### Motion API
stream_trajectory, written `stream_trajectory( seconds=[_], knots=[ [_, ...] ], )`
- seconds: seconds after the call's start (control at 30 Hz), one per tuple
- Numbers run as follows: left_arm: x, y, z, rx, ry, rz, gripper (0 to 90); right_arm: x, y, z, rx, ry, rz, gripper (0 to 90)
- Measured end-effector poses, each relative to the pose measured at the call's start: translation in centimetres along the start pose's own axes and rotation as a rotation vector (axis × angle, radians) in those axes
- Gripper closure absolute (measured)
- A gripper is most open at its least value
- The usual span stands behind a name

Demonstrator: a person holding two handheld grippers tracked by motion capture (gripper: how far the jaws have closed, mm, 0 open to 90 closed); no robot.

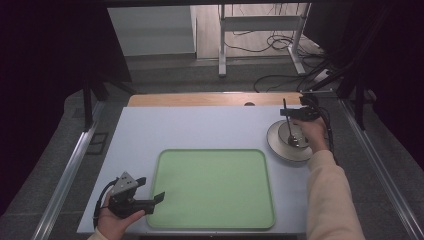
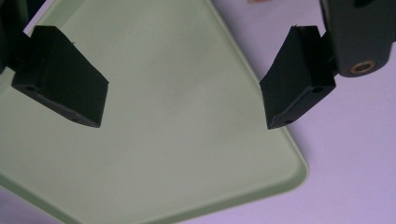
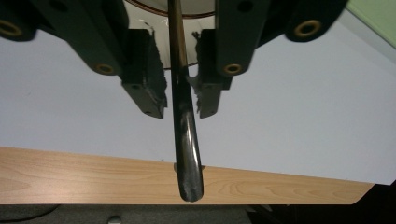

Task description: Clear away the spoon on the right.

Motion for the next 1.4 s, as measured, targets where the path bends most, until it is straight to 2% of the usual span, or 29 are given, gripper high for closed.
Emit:
stream_trajectory(
  seconds=[0.13, 0.3, 0.57, 0.73, 1.07, 1.13, 1.3, 1.4],
  knots=[
    [0.0, 0.0, 0.0, 0.000, 0.000, -0.001, 14.5, 0.0, 0.1, -0.1, -0.001, -0.002, -0.006, 80.6],
    [0.1, 0.1, 0.0, 0.000, 0.000, -0.001, 14.6, -0.3, 0.1, -0.5, 0.012, -0.025, -0.020, 82.5],
    [0.1, 0.3, 0.0, -0.003, 0.000, -0.004, 14.6, -0.7, 0.8, -1.8, -0.015, -0.054, -0.088, 84.1],
    [0.2, 0.4, -0.1, -0.005, -0.002, -0.008, 14.6, -0.8, 0.6, -2.4, -0.019, -0.075, -0.089, 88.2],
    [0.2, 0.5, 0.0, -0.002, -0.002, -0.011, 14.6, -1.2, 0.3, -4.0, -0.031, -0.108, -0.095, 88.5],
    [0.2, 0.5, 0.0, -0.003, -0.003, -0.012, 14.6, -1.5, 0.5, -4.9, -0.047, -0.135, -0.085, 88.6],
    [0.2, 0.5, 0.0, -0.005, -0.004, -0.012, 14.6, -1.8, 0.8, -6.0, -0.055, -0.159, -0.091, 88.6],
    [0.2, 0.5, 0.0, -0.005, -0.003, -0.009, 14.6, -2.1, 1.5, -7.3, -0.077, -0.186, -0.091, 88.6]
  ],
)
Point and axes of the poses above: each handheld gripper's, and its own axes: z roughly forward along the jaws, x roughly out of its underside, y roughly to its left, the point moved 6 cm from there along z, roughly forward along the jaws, and after that the axes turned 6 degrees about z, right-handed, at the moved point
